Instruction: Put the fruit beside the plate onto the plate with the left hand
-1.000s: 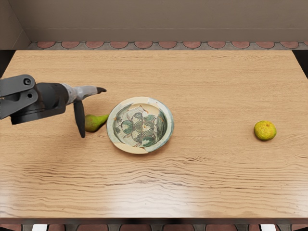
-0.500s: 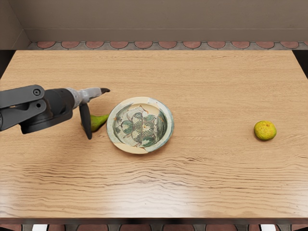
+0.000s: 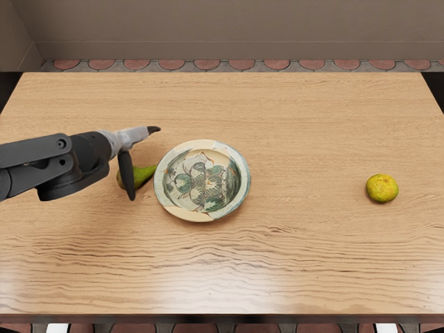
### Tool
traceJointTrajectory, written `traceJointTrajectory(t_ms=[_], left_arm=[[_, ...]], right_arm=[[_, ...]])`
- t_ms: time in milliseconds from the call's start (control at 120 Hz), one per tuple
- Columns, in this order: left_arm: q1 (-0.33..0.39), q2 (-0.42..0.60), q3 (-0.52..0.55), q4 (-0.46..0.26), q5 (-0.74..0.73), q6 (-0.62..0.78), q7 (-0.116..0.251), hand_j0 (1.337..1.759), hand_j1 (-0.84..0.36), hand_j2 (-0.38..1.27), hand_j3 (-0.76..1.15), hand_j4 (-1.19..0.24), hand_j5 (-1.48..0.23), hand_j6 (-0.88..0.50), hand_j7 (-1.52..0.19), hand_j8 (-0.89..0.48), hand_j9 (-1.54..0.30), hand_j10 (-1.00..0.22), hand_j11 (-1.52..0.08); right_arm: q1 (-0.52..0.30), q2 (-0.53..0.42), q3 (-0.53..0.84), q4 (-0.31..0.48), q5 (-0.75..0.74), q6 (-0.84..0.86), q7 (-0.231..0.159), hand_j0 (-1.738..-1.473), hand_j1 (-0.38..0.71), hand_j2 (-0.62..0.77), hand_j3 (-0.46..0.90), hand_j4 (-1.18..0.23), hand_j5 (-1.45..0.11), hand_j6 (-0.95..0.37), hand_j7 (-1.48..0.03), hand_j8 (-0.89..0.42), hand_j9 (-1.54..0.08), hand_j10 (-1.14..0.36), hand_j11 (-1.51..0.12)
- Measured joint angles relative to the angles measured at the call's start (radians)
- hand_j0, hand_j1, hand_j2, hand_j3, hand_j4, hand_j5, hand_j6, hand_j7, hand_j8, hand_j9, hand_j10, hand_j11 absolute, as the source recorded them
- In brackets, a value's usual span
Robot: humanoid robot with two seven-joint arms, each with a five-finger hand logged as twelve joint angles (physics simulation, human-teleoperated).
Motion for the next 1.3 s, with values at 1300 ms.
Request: traceJointTrajectory(t_ms=[1300], left_arm=[[0.074, 0.005, -0.002, -0.045, 0.119, 0.114, 0.0, 1.658, 0.29, 0.01, 0.0, -0.05, -0.07, -0.06, -0.07, -0.06, -0.07, -0.05, -0.07]], right_arm=[[0.0, 0.0, 0.0, 0.0, 0.0, 0.0, 0.0, -1.658, -0.32, -0.01, 0.0, -0.03, -0.03, -0.03, -0.03, -0.03, -0.03, -0.03, -0.03]])
